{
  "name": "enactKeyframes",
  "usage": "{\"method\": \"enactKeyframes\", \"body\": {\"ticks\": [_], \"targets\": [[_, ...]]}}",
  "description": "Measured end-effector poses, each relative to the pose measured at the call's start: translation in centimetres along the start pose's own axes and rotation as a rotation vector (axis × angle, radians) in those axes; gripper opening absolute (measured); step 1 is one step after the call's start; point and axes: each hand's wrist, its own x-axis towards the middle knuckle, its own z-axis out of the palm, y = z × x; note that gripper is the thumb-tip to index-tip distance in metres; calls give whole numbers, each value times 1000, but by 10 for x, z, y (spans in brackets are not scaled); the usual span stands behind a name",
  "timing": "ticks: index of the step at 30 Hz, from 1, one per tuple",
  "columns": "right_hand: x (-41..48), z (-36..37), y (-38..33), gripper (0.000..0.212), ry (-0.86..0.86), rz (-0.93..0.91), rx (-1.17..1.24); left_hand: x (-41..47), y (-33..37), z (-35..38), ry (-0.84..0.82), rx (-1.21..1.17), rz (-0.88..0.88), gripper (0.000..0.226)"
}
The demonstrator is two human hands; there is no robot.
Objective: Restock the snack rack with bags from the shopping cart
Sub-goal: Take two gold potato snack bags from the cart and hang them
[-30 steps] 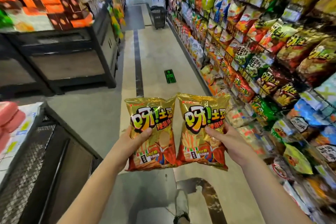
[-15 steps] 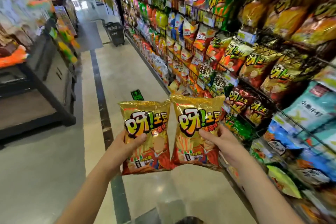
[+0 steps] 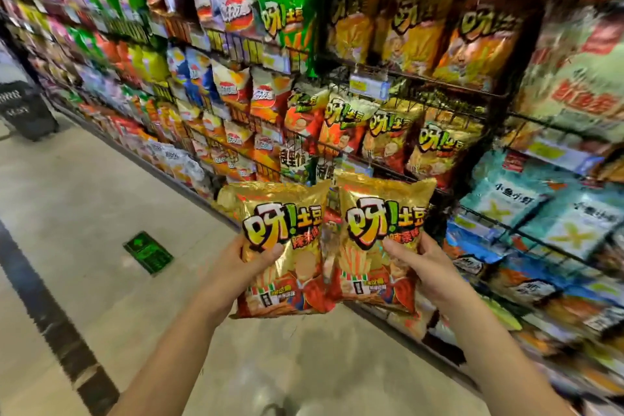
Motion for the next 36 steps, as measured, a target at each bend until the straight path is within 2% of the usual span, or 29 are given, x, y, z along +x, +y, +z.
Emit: {"method": "enactKeyframes", "body": {"ticks": [3,6,9,11,13,15,17,19,22,23,25,29,34,36], "targets": [[6,14,-13,60,120,-5,-17,49,14,-15,-117,9,-3,90],[11,14,-21,46,217,-21,-49,93,29,-17,-193,82,22,93],[17,4,-28,52,316,-3,-36,132,41,-8,-252,192,35,88],[23,-1,-34,64,376,-17,-37,149,50,2,-293,207,66,91],[30,-6,-39,77,411,-31,-30,158,67,17,-343,210,64,114],[39,-12,-42,66,429,-49,-13,173,77,28,-366,224,43,128],[49,-18,-45,53,430,-56,6,193,78,36,-373,219,26,128],[59,-26,-45,55,437,-47,15,206,83,46,-380,216,5,119],[75,-39,-43,77,455,-45,16,216,88,61,-452,203,19,51],[81,-43,-42,82,455,-47,12,222,85,65,-461,213,22,44],[92,-50,-40,82,451,-57,7,231,86,73,-471,231,37,50],[105,-55,-38,61,465,-71,-4,260,84,84,-467,235,41,56],[116,-55,-40,52,513,-53,-62,285,80,90,-513,247,55,63],[117,-55,-41,58,535,-75,-120,289,81,90,-528,269,63,68]]}}
